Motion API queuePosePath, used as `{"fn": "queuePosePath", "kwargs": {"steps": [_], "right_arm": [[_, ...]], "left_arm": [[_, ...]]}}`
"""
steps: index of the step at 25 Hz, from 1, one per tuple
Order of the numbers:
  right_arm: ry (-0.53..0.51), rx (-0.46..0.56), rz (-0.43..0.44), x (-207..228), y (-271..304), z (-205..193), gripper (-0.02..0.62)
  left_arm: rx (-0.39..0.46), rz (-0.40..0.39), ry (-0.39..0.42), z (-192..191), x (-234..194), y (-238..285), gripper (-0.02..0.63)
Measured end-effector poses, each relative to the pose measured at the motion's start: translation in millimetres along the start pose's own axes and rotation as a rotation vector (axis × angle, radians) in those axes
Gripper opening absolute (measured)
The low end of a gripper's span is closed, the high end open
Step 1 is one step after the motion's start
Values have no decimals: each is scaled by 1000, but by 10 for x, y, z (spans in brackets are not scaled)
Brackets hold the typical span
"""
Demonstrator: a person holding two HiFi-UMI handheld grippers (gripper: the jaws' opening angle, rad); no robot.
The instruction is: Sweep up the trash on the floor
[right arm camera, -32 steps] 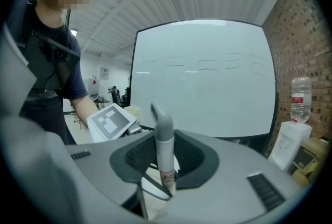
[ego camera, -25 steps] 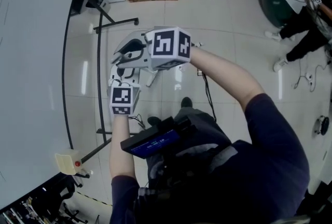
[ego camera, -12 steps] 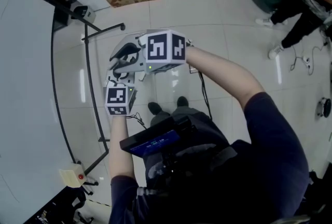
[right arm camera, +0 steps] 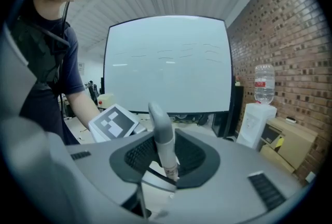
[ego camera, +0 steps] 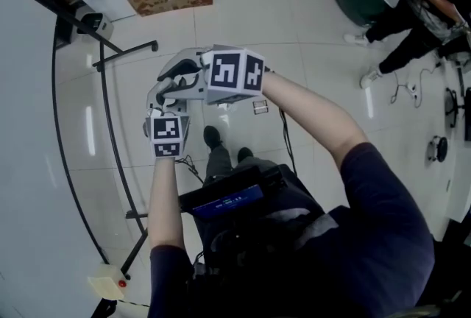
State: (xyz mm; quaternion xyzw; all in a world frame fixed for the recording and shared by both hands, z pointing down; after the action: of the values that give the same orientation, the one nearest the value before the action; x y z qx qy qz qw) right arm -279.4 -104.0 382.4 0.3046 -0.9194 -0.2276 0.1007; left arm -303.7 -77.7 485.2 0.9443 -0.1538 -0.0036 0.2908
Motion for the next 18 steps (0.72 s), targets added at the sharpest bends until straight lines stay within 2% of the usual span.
{"fn": "queuePosePath", "kwargs": {"steps": [4, 9, 13, 18], "right_arm": [[40, -46, -35, 395, 247, -80, 118], [70, -122, -49, 657, 508, -345, 118], [65, -172, -61, 781, 643, -552, 118], [85, -162, -120, 1053, 666, -757, 118]], "left_arm": [[-11, -64, -6, -86, -312, 312, 74], [-55, -120, -7, -310, -476, 681, 75], [-82, -124, -16, -463, -535, 911, 75], [-86, -92, -47, -487, -631, 1246, 77]]}}
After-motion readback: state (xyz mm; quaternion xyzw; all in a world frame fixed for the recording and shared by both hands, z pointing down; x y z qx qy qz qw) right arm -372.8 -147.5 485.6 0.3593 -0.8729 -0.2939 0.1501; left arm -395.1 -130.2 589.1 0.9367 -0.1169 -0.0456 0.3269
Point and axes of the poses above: the fingertips, and each gripper's own axes: y forward along the fingers, x to its right, z out of its top, the point moved 5 cm from there along -y, backward along the fingers, and after that the axes turned 7 degrees about -x, right-handed, at the moved point
